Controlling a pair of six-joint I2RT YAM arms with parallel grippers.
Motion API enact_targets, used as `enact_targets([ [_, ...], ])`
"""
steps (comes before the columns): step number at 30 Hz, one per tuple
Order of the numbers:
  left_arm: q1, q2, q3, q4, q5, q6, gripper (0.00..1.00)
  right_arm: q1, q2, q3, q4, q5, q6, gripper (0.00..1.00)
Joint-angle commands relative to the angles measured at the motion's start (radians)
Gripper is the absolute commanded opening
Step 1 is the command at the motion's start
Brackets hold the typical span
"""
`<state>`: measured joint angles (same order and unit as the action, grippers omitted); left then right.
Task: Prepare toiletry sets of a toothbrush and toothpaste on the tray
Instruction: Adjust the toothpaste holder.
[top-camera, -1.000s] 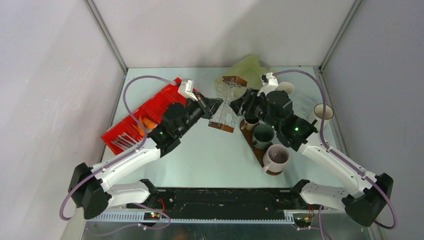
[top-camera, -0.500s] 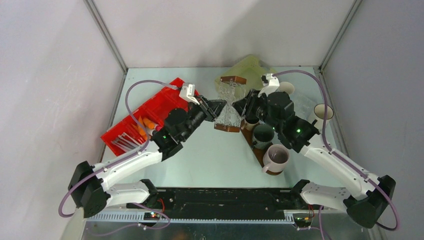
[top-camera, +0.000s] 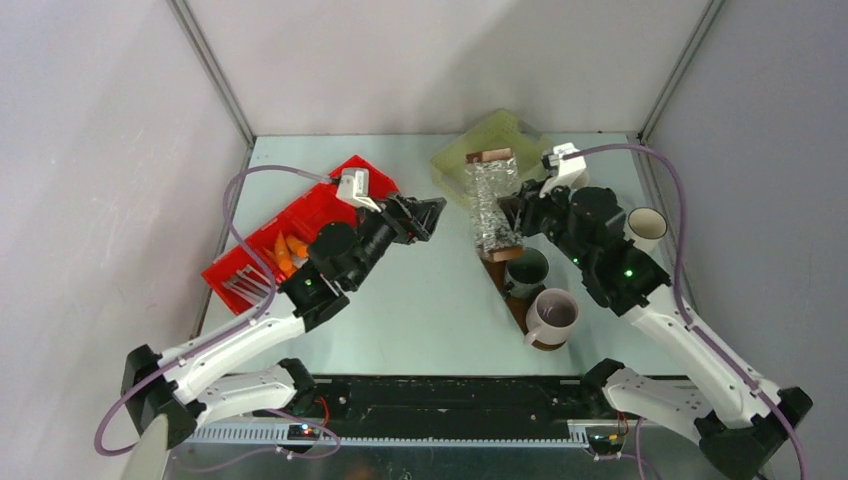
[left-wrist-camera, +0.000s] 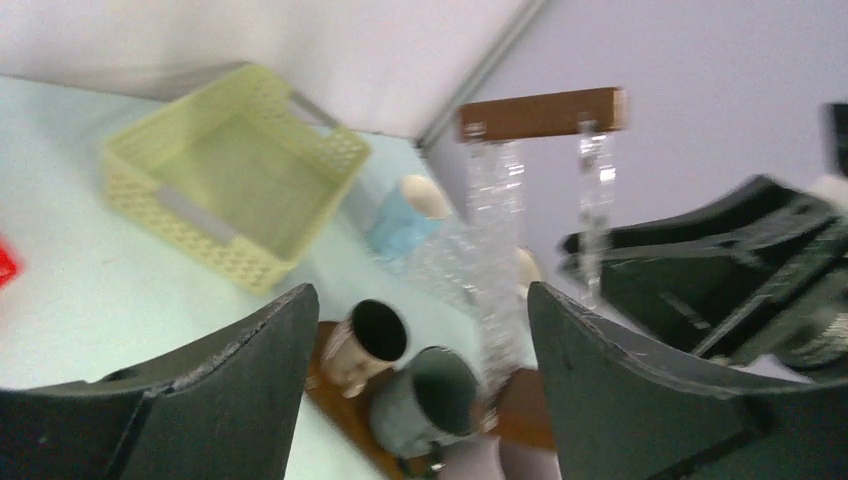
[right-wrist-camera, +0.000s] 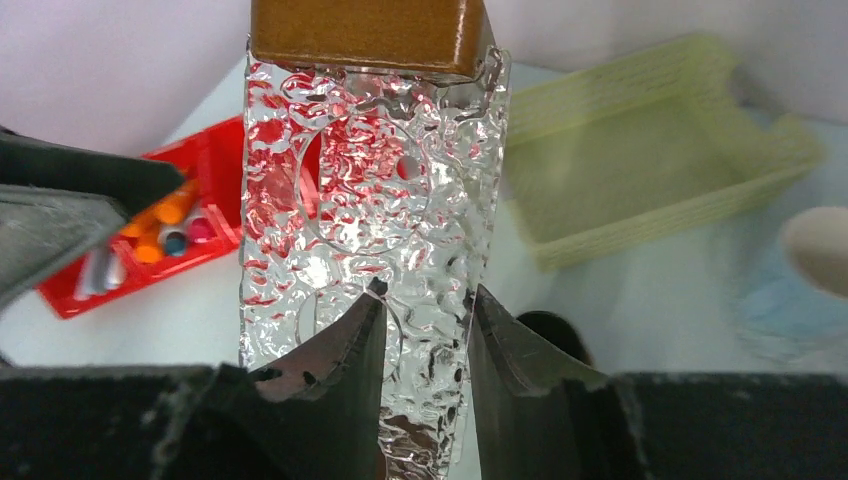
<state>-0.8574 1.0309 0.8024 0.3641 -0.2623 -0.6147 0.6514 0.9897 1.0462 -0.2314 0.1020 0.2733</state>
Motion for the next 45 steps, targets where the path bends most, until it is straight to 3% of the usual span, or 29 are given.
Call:
enact_targets([
  [1,0.011,-0.058,0.094,-0.272,-0.159,0.078,0.85,-0.09,-0.081,0.015,0.01,-0.057,-0.199,0.0],
  [6,0.1,-0.12,0.189,-0.557,-0.194,0.137,0.97,-0.246,-0.131,0.015,-0.087,-0.143,-0.36,0.0],
  [12,0.228,-0.211,0.268,-0.774,-0.2,0.252,0.99,-0.426,-0.145,0.015,-0.183,-0.269,-0.473,0.0],
  [17,0.291,-0.32,0.234,-0.784,-0.243,0.376,1.0,-0.509,-0.123,-0.024,-0.223,-0.285,-0.539,0.0],
  [22,0.319,-0.397,0.155,-0.751,-0.285,0.427,1.0,-0.575,-0.138,-0.148,-0.135,-0.359,-0.597,0.0],
  [29,0.362,-0.456,0.101,-0.734,-0.274,0.441,1.0,-0.656,-0.07,-0.241,-0.063,-0.459,-0.657,0.0],
  [45,0.433,-0.476,0.068,-0.72,-0.229,0.441,1.0,-0.79,0.164,-0.243,-0.086,-0.703,-0.742,0.0],
])
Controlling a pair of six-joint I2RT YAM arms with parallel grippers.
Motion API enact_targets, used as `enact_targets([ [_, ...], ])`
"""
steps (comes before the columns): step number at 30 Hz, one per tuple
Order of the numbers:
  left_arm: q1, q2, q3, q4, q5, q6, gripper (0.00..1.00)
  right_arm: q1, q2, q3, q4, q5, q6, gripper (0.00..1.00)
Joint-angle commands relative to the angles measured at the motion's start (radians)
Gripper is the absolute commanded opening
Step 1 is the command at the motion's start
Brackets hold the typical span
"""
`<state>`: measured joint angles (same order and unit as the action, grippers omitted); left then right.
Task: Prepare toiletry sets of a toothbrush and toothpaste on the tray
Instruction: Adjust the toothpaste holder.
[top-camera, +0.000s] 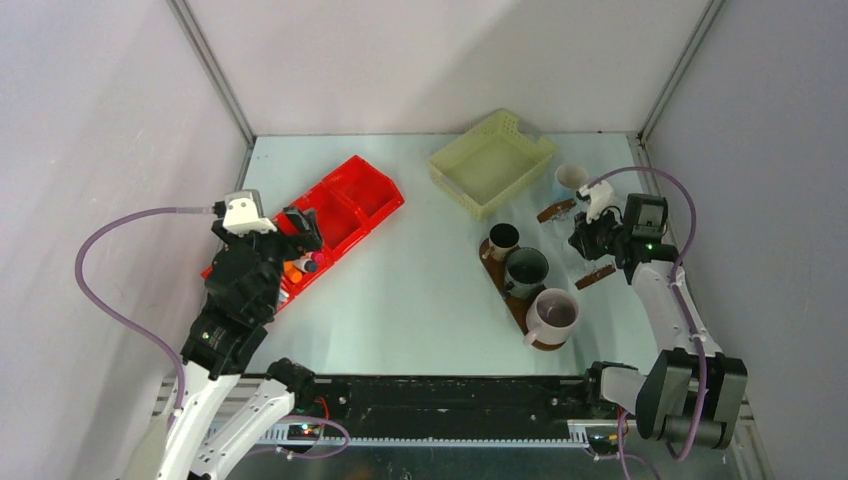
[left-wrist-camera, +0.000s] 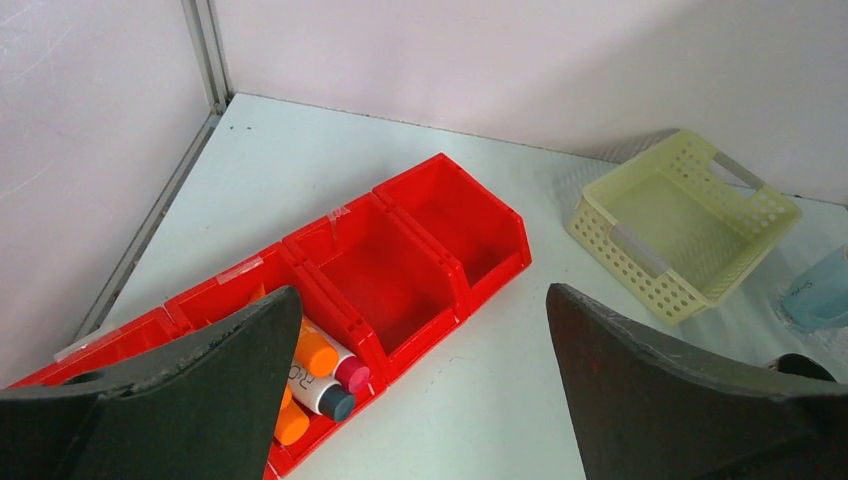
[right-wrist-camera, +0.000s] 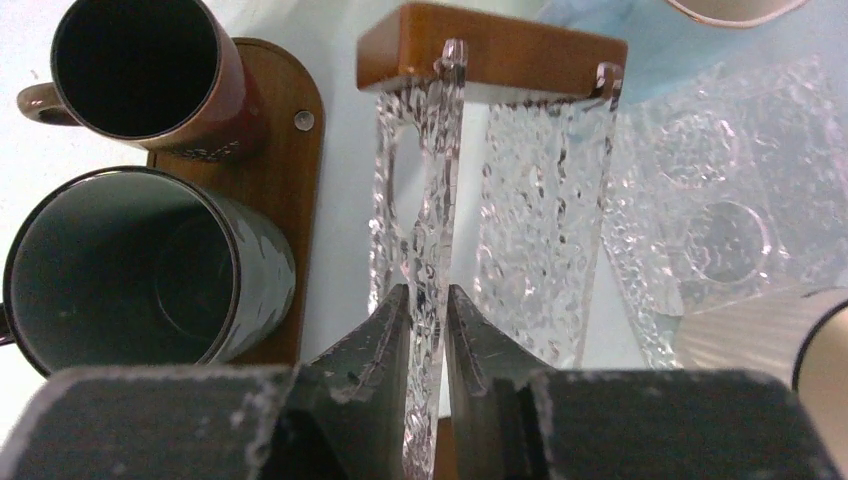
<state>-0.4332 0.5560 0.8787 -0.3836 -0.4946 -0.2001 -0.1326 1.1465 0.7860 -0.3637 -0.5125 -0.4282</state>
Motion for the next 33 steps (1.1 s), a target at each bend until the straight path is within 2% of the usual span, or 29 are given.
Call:
enact_targets([
  [1,0.011,-0.001,-0.01,0.029,0.004,0.026,1.0,-0.007,0.01,0.016,0.039,-0.094,-0.044,0.0],
  [11,0.011,0.004,-0.013,0.031,0.011,0.025,1.0,-0.053,0.095,0.015,0.031,-0.268,-0.007,0.0],
  [19,0.011,0.0,-0.017,0.036,0.025,0.024,1.0,-0.147,0.144,0.016,0.083,-0.404,0.081,0.0],
  [24,0.011,-0.001,-0.018,0.042,0.051,0.018,1.0,-0.165,0.152,0.072,0.052,-0.446,0.103,0.0],
  [33,0.011,0.046,-0.01,0.11,0.278,-0.058,1.0,-0.165,0.029,0.132,0.071,-0.472,0.181,0.0],
])
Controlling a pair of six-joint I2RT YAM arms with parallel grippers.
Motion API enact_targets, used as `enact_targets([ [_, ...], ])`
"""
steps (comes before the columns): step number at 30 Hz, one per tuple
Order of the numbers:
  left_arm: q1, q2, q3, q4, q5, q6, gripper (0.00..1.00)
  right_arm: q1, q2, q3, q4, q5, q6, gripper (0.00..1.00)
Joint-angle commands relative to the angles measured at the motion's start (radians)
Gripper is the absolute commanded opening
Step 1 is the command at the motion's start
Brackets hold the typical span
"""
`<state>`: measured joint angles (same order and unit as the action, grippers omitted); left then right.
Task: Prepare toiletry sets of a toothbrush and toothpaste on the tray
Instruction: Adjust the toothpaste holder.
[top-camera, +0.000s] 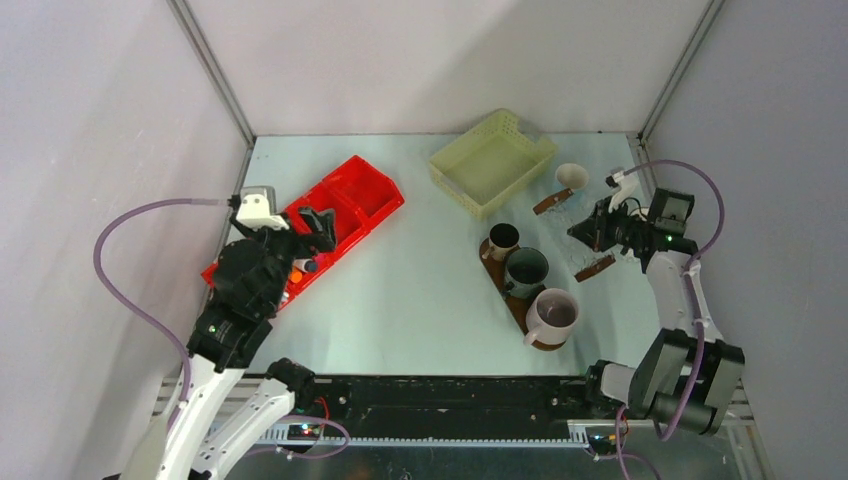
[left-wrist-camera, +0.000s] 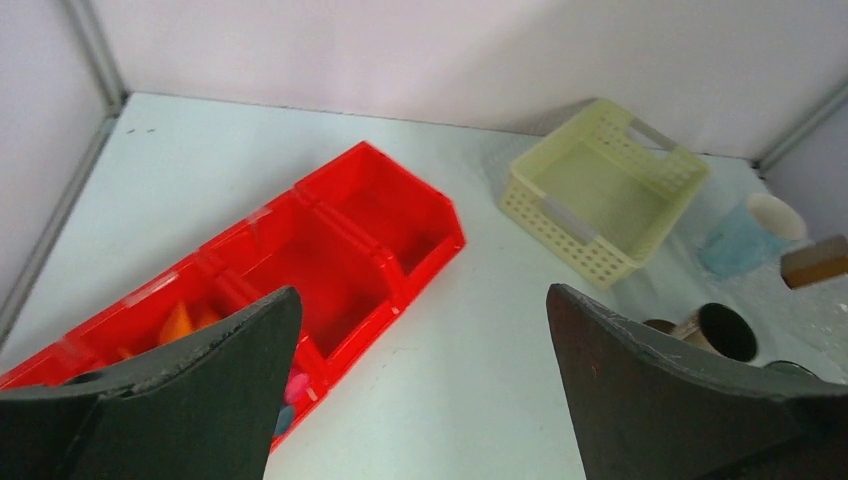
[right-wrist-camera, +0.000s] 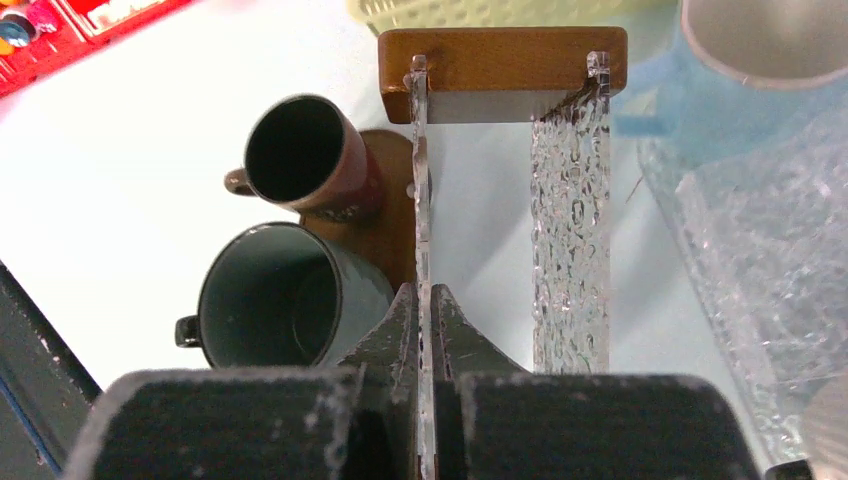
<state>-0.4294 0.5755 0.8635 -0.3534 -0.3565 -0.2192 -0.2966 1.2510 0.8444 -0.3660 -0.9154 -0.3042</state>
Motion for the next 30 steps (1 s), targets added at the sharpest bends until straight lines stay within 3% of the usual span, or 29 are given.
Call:
enact_targets([
  [1,0.007,0.037,0.006,0.088,0.185,-0.045,1.0,0.004,-0.09,0.08,0.077,-0.072,0.066,0.0],
  [9,-0.004,0.108,0.016,0.22,0.439,0.02,1.0,0.094,-0.183,0.132,0.119,-0.101,0.229,0.0],
  [12,-0.031,0.128,0.036,0.254,0.46,0.075,1.0,0.154,-0.212,0.152,0.099,-0.086,0.255,0.0],
  [20,-0.205,0.233,0.109,0.27,0.416,0.334,1.0,0.284,-0.264,0.171,0.093,-0.072,0.423,0.0],
  [30,-0.451,0.434,0.185,0.384,0.261,0.532,1.0,0.569,-0.288,0.171,0.139,0.064,0.497,0.0],
])
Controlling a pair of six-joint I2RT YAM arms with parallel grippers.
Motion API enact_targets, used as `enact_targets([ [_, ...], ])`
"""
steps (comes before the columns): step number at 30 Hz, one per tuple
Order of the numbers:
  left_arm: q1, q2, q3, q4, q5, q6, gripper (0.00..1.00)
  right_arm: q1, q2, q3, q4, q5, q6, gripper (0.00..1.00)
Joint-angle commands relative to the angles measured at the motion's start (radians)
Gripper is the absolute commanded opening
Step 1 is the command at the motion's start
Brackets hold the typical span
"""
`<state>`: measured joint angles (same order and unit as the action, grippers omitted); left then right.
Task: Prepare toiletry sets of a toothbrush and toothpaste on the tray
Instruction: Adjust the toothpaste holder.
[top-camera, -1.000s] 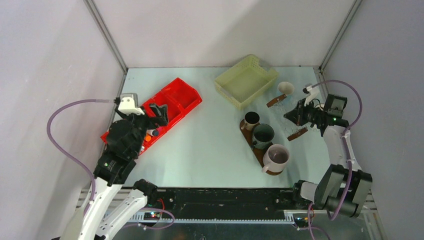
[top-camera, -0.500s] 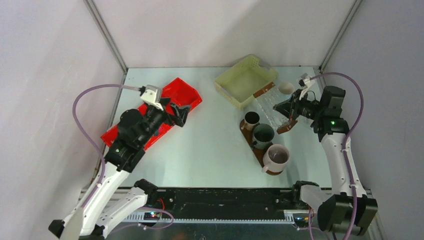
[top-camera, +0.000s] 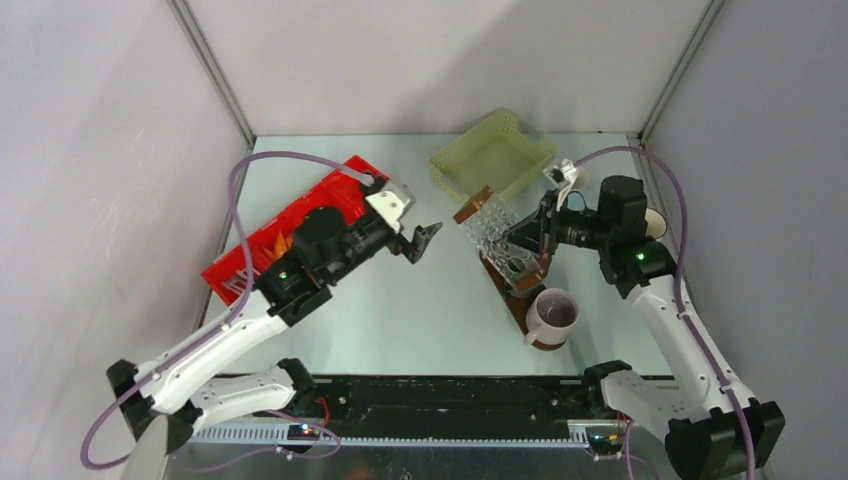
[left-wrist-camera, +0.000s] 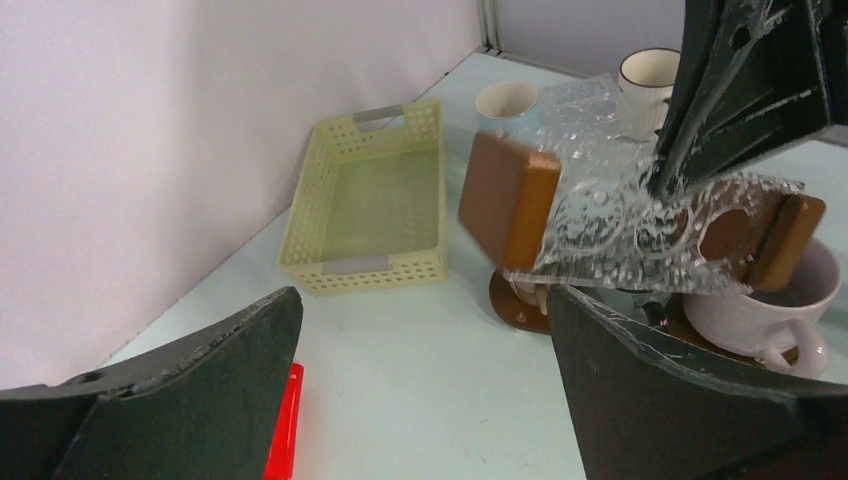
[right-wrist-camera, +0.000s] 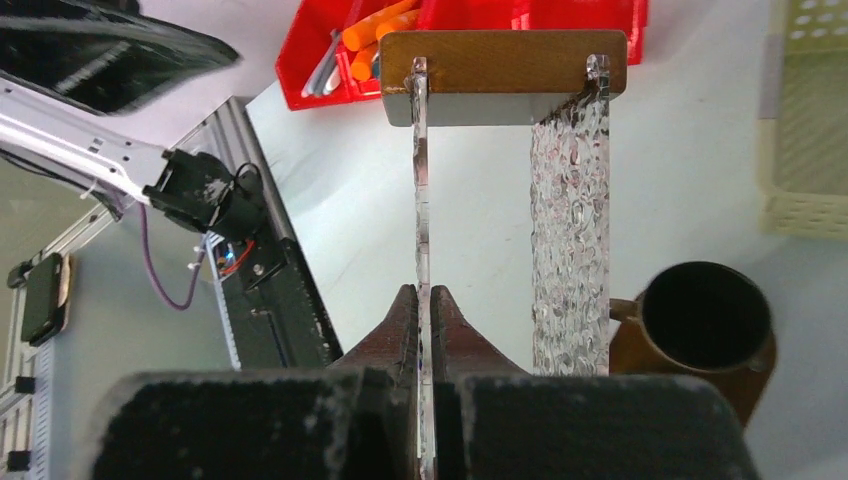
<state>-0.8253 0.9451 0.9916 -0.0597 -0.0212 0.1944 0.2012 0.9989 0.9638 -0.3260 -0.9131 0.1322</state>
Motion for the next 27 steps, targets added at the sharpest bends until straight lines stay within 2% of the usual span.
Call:
enact_targets([
  [1,-0.063,0.078,0.062,0.098,-0.084,0.124,1.0,0.097,-0.04,0.052,0.106,0.084,0.064,0.0],
  [7,-0.094,0.16,0.095,0.088,-0.093,0.142,0.96,0.166,-0.049,0.052,0.122,0.148,0.073,0.0],
  [16,-0.132,0.216,0.107,0.073,-0.09,0.17,0.91,0.204,-0.048,0.051,0.126,0.163,0.081,0.0],
  [22,-0.14,0.245,0.111,0.082,-0.096,0.183,0.8,0.225,-0.042,0.052,0.148,0.159,0.095,0.0],
  [27,-0.144,0.269,0.12,0.087,-0.111,0.202,0.66,0.253,-0.037,0.053,0.149,0.155,0.095,0.0],
])
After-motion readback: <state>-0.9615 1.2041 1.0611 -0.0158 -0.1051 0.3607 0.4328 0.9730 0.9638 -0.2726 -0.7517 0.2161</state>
